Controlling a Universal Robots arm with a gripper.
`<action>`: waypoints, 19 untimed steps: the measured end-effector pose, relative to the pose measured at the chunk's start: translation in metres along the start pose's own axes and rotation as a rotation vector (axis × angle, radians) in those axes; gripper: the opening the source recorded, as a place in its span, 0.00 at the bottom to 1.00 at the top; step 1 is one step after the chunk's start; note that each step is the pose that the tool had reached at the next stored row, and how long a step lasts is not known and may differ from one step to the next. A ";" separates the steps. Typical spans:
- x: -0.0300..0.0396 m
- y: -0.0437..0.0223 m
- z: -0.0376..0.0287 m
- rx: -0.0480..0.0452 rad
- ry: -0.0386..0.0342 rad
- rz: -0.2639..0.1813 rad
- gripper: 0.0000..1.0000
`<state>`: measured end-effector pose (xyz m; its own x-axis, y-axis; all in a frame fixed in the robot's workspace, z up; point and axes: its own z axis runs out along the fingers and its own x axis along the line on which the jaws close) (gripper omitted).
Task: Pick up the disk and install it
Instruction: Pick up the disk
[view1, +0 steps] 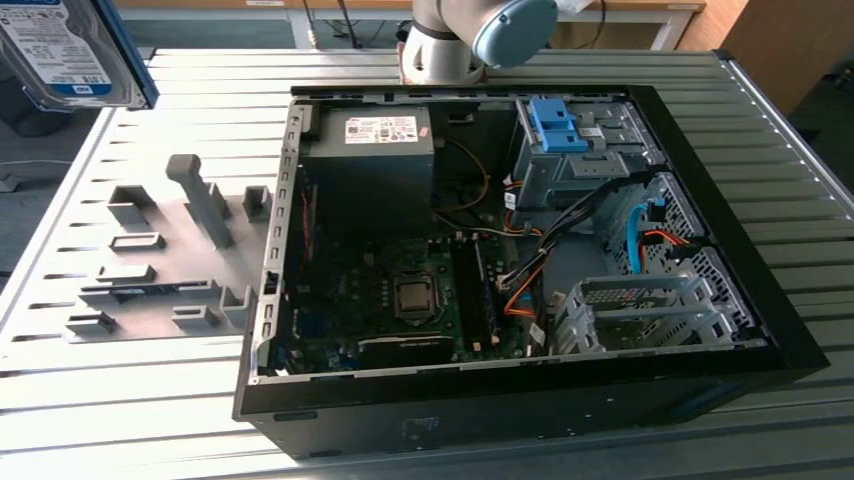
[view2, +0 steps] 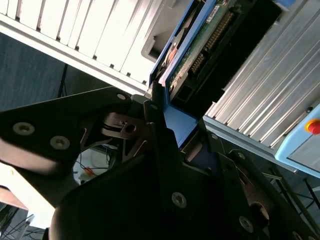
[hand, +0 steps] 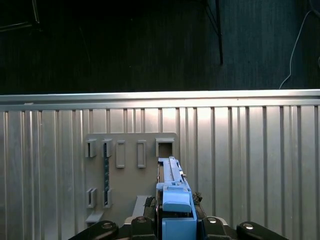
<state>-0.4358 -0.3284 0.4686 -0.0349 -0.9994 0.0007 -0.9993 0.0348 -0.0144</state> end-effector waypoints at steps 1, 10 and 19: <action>0.0000 0.0000 -0.0006 -0.0001 0.0000 0.000 0.36; 0.0000 -0.0001 -0.0056 0.0000 0.0000 0.000 0.36; 0.0000 -0.0002 -0.0112 0.0000 0.0000 0.000 0.36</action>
<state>-0.4358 -0.3285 0.4798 -0.0349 -0.9994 0.0008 -0.9993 0.0348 -0.0143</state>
